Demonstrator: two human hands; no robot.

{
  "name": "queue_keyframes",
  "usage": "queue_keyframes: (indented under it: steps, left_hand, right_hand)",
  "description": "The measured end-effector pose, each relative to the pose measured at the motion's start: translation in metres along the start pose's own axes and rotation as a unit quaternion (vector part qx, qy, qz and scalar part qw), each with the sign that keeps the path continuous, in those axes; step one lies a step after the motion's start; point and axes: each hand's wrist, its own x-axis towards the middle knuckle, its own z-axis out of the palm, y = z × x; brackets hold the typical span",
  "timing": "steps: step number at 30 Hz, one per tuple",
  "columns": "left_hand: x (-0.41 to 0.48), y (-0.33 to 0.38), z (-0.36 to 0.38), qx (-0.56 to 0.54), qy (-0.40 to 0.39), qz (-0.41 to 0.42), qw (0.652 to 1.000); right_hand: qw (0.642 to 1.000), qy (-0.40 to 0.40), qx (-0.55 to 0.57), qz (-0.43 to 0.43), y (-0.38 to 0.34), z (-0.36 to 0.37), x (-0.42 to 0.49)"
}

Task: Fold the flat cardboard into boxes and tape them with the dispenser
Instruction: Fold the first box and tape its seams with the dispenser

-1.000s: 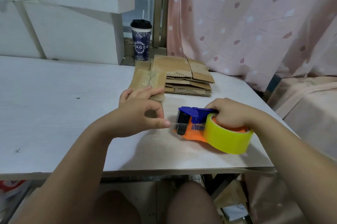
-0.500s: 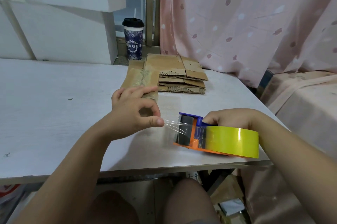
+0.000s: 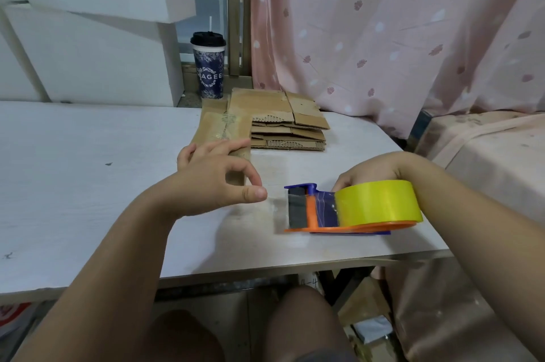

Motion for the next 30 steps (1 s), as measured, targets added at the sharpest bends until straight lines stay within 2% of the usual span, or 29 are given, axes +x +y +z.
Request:
queue_keyframes:
  steps: [10,16,20,23,30]
  left_hand:
    - [0.003,0.005,-0.014,-0.057,-0.040,-0.008,0.998]
    - [0.010,0.013,-0.006,-0.172,0.035,-0.073,0.982]
    - [0.020,0.010,0.003,-0.223,0.145,-0.121,0.956]
    - [0.022,0.011,0.013,-0.160,0.201,-0.126,0.958]
    - [0.018,0.007,0.026,-0.049,0.213,-0.076,0.973]
  right_hand:
    - [0.994,0.067,-0.049,0.073,0.001,-0.016,0.003]
    - [0.988,0.097,-0.058,0.102,0.010,-0.032,0.007]
    - [0.986,0.082,-0.047,0.135,0.020,-0.040,0.009]
    - [0.983,0.101,0.001,0.153,0.034,-0.043,0.007]
    - [0.978,0.117,0.062,0.164,0.056,-0.037,0.006]
